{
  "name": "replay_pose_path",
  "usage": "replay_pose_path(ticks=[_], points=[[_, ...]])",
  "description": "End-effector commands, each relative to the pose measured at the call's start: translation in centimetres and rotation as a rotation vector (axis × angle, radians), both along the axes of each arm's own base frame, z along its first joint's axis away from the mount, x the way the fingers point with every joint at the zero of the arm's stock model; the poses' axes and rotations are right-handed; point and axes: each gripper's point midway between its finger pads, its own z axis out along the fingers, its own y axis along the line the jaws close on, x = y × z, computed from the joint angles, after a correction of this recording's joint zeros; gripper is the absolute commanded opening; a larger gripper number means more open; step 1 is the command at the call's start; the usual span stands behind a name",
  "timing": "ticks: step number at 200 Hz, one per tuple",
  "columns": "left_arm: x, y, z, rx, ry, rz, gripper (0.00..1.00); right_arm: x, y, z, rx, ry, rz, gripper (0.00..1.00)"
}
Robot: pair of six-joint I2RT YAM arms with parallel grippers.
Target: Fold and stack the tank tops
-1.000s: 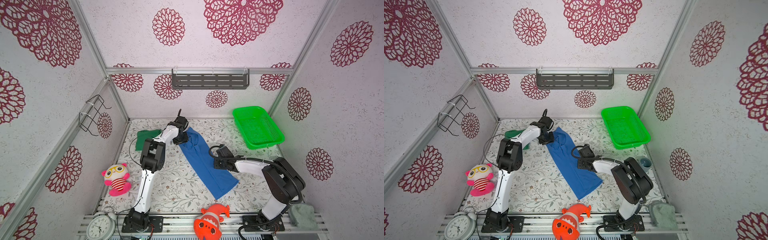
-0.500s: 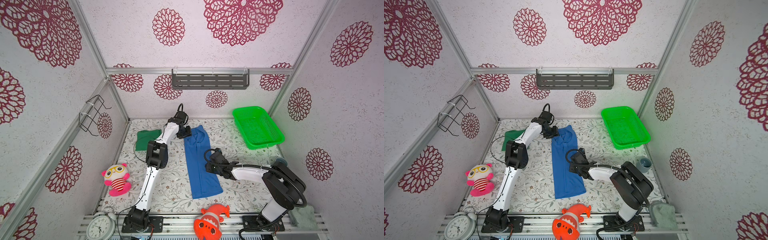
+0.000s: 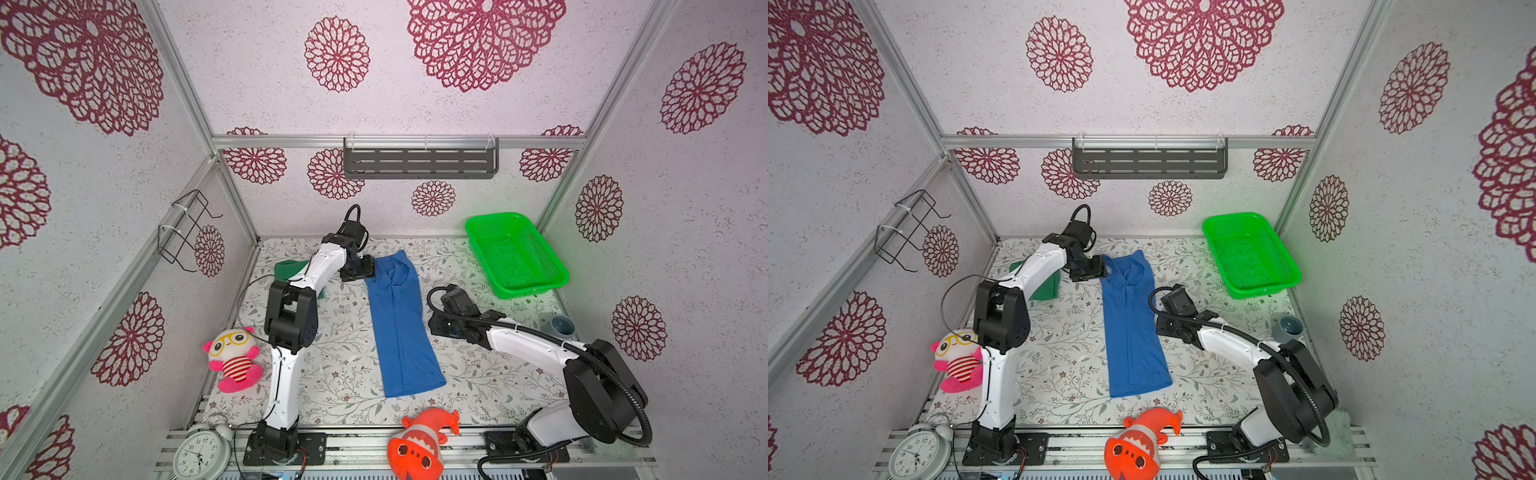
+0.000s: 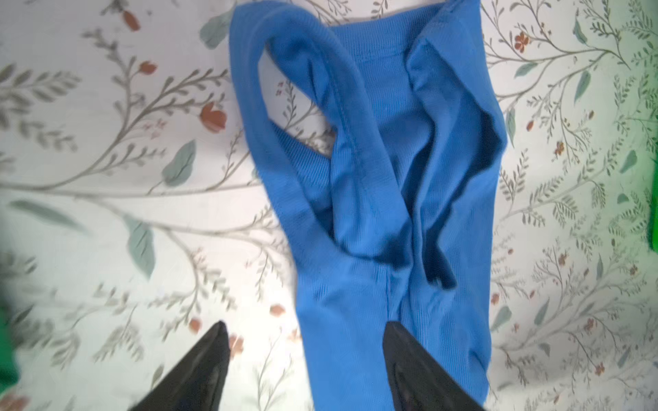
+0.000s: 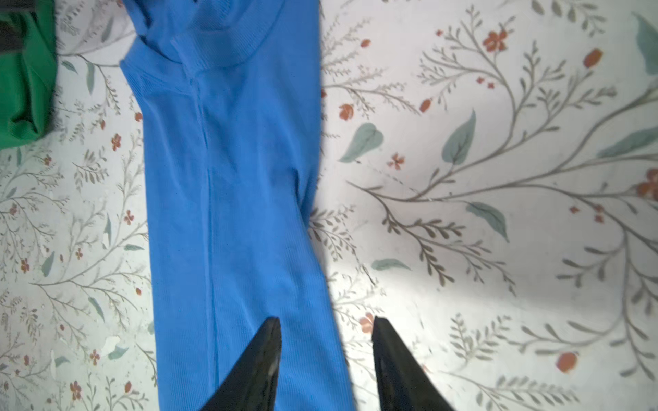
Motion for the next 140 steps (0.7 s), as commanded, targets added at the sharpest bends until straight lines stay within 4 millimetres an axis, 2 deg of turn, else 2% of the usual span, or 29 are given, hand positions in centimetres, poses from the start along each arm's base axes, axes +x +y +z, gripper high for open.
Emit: replay_pose_path(ticks=[1,13,14,39,77,91,103,140], points=[[-4.1,0.1,2.7,-0.058,-0.038,0.013,0.72,-3.6,-0.7,-0.7,-0.02,0.115,0.113,0.46],[-7.0,-0.1,2.4,-0.129,-0.016,0.043,0.72,-4.9,-0.8,-1.2,-0.013,0.162,0.141,0.48],[-7.2,-0.1,1.9,-0.133,-0.008,0.046,0.72,-5.0,-0.8,-1.3,-0.01,0.166,0.143,0.48],[-13.8,-0.4,0.2,-0.212,0.072,0.119,0.72,-6.9,-0.8,-2.3,0.042,0.23,0.163,0.51],[-22.1,-3.7,-3.0,-0.312,0.23,0.144,0.72,-9.2,0.0,-3.0,0.162,0.302,0.184,0.5],[-24.5,-4.9,-3.9,-0.353,0.286,0.149,0.72,-9.7,0.2,-3.2,0.195,0.31,0.179,0.47],[-26.1,-5.1,-4.9,-0.361,0.329,0.165,0.72,-10.2,0.4,-3.4,0.225,0.32,0.179,0.46],[-29.5,-6.6,-7.2,-0.417,0.422,0.194,0.7,-11.3,0.0,-4.3,0.234,0.35,0.174,0.45]])
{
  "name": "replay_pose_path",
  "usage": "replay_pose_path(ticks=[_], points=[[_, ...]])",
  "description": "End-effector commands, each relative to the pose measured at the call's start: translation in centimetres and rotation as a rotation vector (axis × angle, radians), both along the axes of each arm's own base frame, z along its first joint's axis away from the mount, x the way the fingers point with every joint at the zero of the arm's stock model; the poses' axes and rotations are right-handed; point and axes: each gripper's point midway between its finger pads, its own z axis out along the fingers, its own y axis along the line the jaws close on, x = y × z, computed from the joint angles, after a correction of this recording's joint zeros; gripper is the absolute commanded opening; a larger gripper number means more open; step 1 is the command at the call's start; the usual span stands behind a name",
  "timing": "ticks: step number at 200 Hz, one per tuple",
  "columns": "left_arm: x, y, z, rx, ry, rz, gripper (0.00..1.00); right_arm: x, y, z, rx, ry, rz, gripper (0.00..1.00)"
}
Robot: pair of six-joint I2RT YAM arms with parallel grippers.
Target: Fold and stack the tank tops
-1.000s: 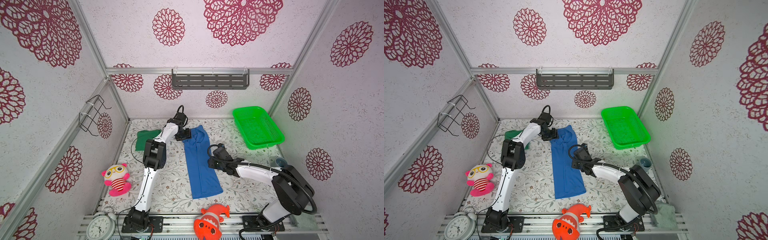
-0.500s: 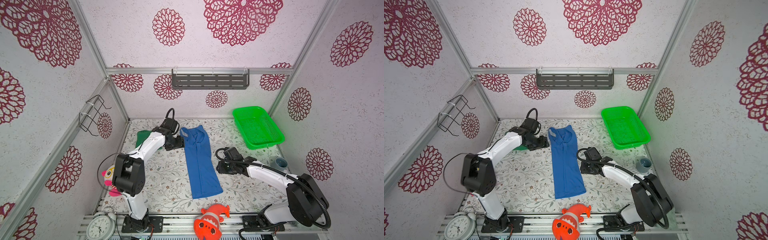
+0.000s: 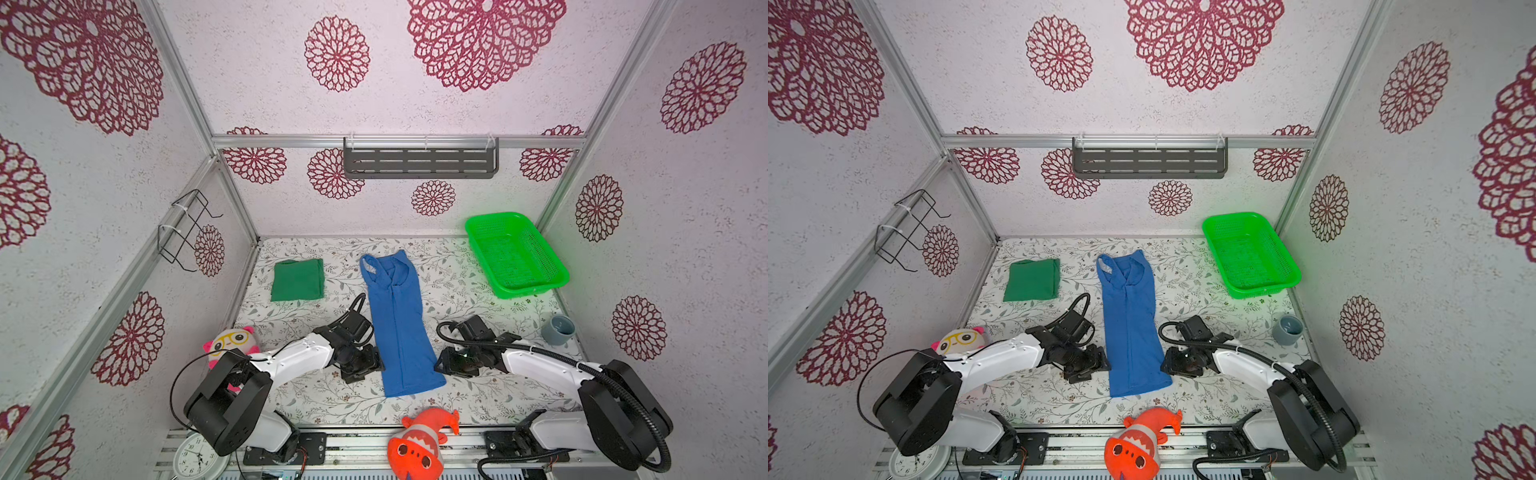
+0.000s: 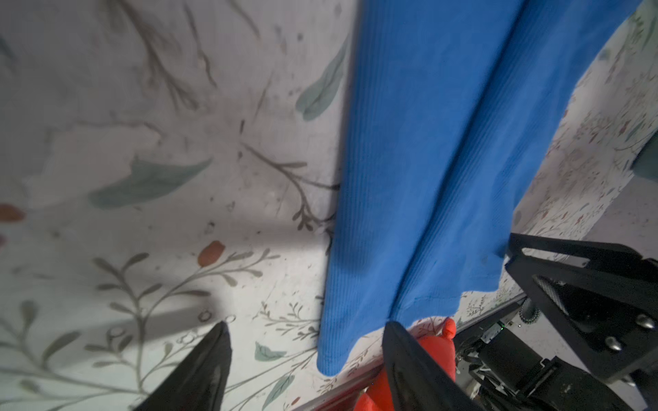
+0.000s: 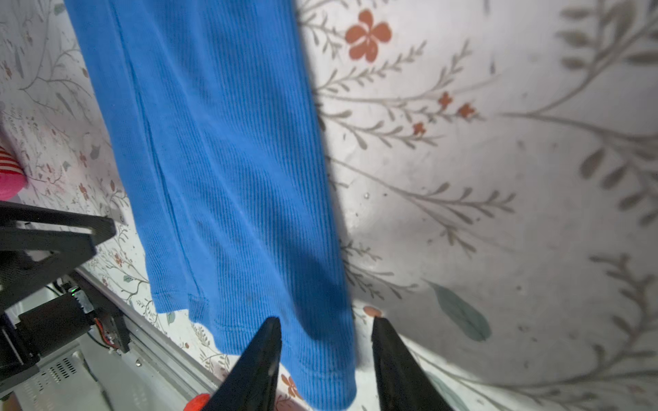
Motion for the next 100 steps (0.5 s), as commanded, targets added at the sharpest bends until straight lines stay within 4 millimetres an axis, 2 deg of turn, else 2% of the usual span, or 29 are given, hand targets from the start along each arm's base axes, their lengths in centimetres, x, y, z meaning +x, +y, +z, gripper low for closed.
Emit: replay_pose_path(ticks=[1,14,64,100], points=[[-0.2,-2.4,0.5,-0.117,0.018,0.076,0.7,0.0,0.6,0.8,0.059,-0.004,-0.012,0.45],[-1.0,-2.5,-0.3,-0.103,0.043,0.076,0.69,-0.1,0.6,0.5,0.06,0.002,-0.016,0.45],[-4.0,-1.9,-2.6,-0.042,0.127,0.054,0.51,-1.4,0.2,0.1,0.054,0.043,-0.025,0.42],[-5.3,-1.5,-3.4,-0.025,0.151,0.04,0.37,-2.5,0.4,-0.2,0.052,0.061,-0.021,0.39]])
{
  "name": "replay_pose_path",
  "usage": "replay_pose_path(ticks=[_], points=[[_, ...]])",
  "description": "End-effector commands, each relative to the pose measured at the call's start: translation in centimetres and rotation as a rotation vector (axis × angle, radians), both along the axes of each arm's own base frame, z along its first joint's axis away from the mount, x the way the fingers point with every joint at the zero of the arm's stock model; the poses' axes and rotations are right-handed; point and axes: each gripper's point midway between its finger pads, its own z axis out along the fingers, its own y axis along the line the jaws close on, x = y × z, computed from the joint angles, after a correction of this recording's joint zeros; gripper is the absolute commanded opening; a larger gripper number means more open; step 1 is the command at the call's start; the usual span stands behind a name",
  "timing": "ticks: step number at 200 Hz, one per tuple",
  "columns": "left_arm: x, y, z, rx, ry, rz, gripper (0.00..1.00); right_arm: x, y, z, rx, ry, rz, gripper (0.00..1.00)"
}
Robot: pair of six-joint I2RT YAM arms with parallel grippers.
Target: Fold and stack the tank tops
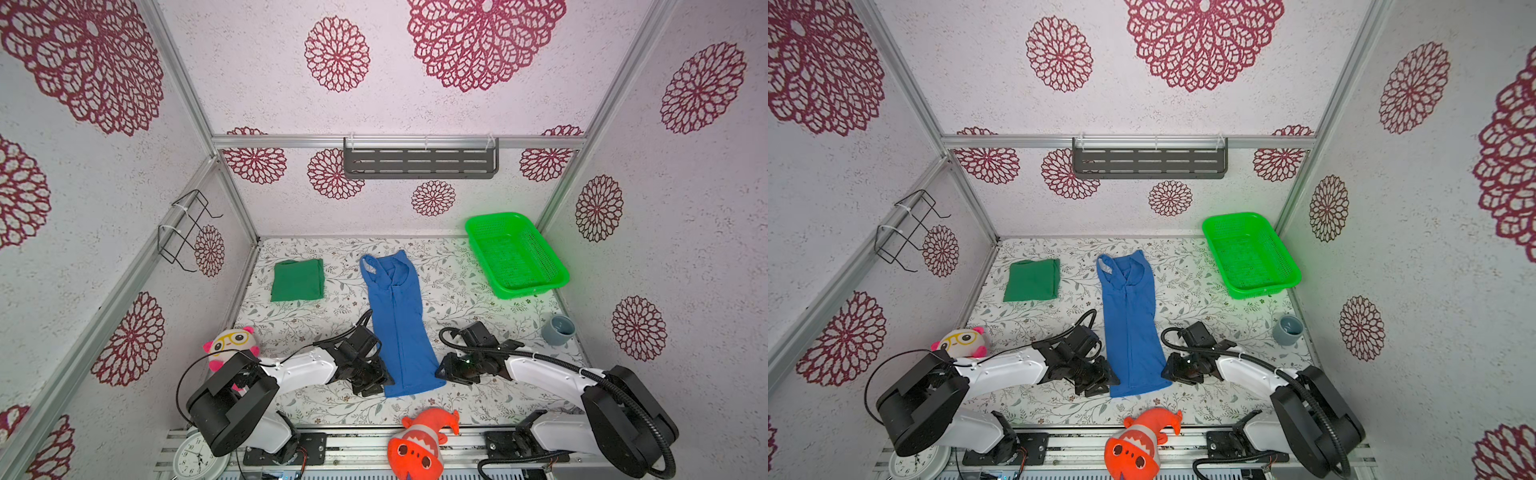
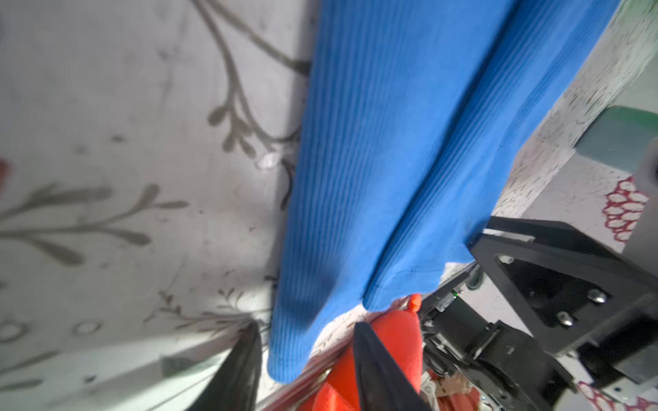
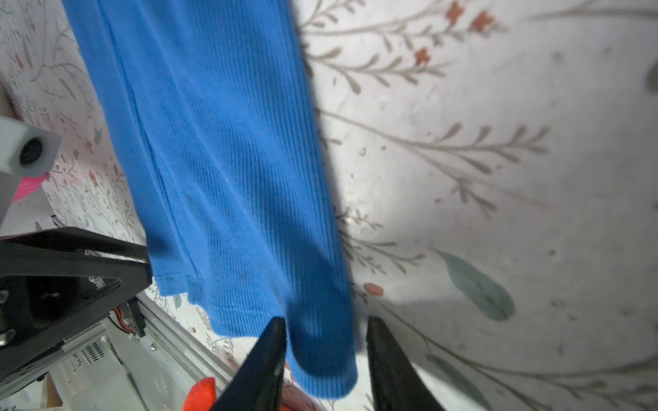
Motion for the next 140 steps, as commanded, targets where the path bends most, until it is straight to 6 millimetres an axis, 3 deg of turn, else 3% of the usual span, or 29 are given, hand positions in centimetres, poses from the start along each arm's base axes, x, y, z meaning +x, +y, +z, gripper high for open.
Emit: replay_pose_path(ticks=[1,28,51,68,96,140], points=[[-2.4,2.0,-2.8,0.107,0.081,0.004,0.36,-0.9,0.3,0.3,0.009,0.022,-0.007,0.39],[-2.0,1.7,-2.8,0.111,0.051,-0.01,0.2,-1.0,0.9,0.2,0.013,0.012,-0.003,0.33],[-1.8,1.9,-2.4,0.137,0.02,-0.023,0.0,-1.0,1.2,0.6,0.001,-0.006,0.001,0.15],[-2.7,3.5,-2.1,0.191,0.016,-0.051,0.0,-1.3,1.0,0.7,-0.051,-0.014,0.006,0.05],[-4.5,7.0,-1.8,0.277,0.017,-0.033,0.0,-1.8,1.9,1.6,-0.067,-0.038,0.029,0.02],[-3.1,7.0,-0.2,0.251,-0.046,0.029,0.0,-1.5,2.8,2.3,-0.058,-0.068,0.027,0.0]])
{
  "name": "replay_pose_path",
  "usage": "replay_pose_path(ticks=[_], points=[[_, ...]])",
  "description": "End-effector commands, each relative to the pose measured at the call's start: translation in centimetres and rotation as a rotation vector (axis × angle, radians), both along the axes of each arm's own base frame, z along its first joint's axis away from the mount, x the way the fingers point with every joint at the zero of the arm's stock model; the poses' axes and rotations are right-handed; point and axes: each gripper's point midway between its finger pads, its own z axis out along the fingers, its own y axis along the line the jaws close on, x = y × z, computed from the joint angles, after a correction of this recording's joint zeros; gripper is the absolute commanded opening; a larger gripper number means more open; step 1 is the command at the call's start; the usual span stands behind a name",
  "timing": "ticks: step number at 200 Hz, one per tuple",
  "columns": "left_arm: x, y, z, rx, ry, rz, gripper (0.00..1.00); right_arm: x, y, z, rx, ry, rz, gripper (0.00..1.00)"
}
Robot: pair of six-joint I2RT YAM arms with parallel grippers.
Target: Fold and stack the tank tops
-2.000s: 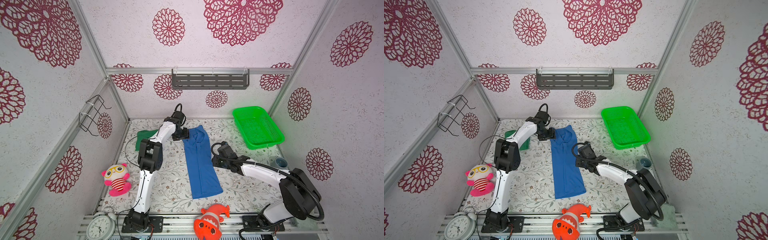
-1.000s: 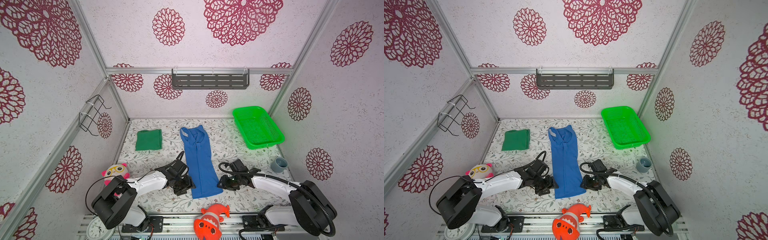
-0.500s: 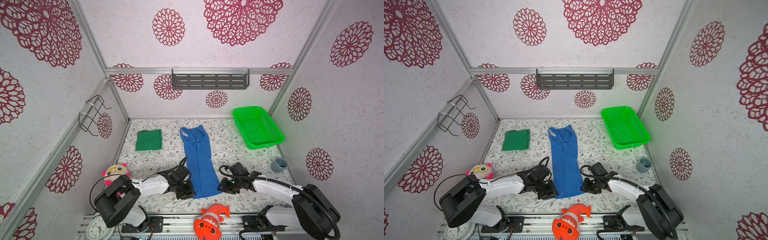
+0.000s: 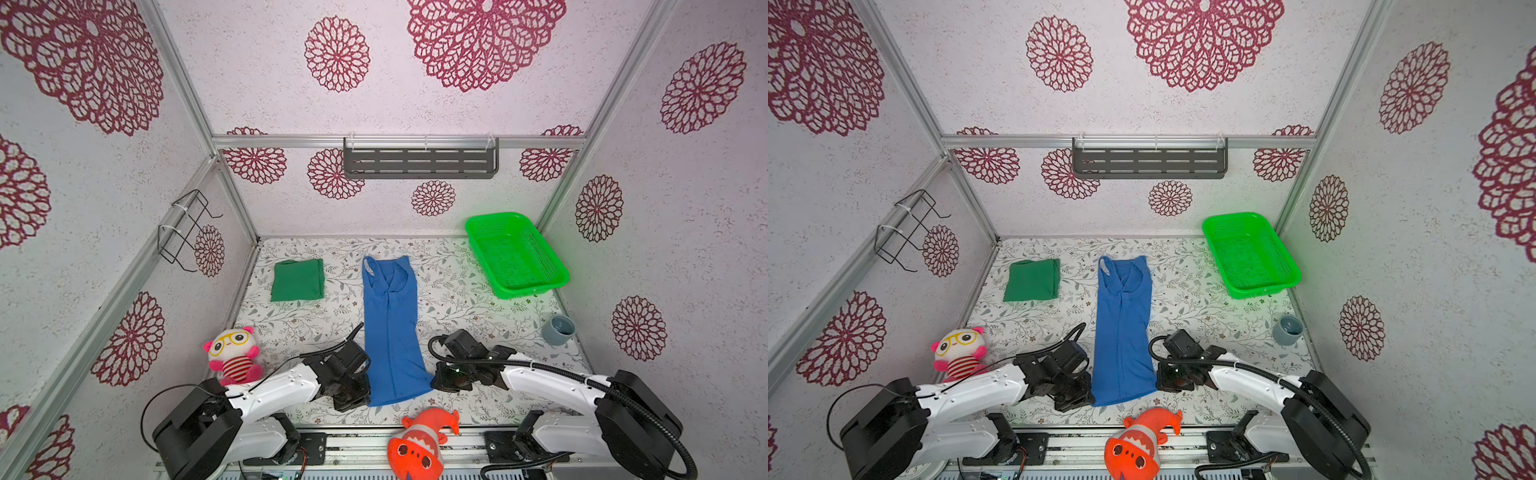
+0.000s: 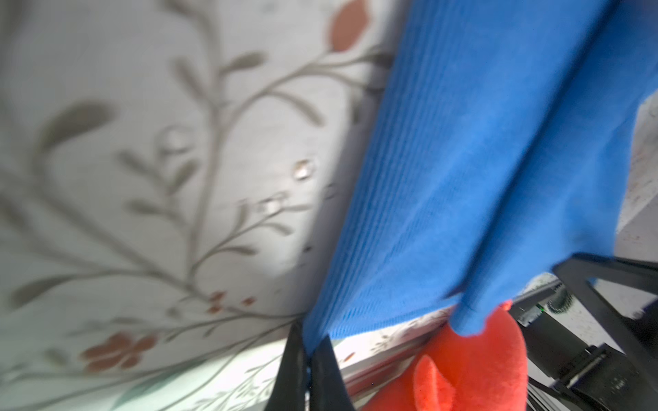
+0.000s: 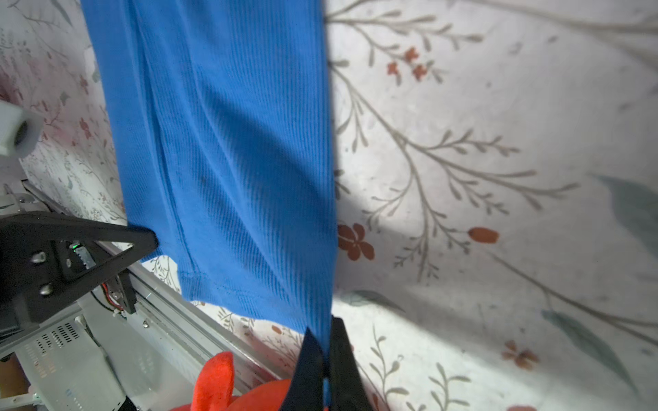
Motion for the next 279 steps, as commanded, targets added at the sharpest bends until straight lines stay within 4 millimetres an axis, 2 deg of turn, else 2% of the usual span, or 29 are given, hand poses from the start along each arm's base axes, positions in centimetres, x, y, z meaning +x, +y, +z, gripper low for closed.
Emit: replay_pose_path(ticks=[1,51,107,159,224,279], points=[[0.6,1.0,0.4,0.066,-0.016,0.03,0.0,1.2,-0.1,0.9,-0.021,-0.042,-0.044,0.0],[4.3,-0.5,4.1,0.08,-0.1,-0.013,0.0,3.2,1.2,3.9,0.0,-0.127,-0.034,0.0],[9.5,-0.1,7.4,0.067,-0.203,-0.007,0.0,6.7,2.3,6.7,-0.07,-0.264,0.025,0.0],[12.8,0.4,7.6,0.08,-0.227,-0.046,0.0,11.0,2.8,8.6,-0.171,-0.346,0.07,0.0],[19.4,0.7,7.8,0.04,-0.287,-0.027,0.0,17.7,4.1,10.0,-0.167,-0.445,0.051,0.0],[24.2,1.6,7.5,0.01,-0.314,0.0,0.0,22.0,4.5,9.0,-0.175,-0.456,0.041,0.0]])
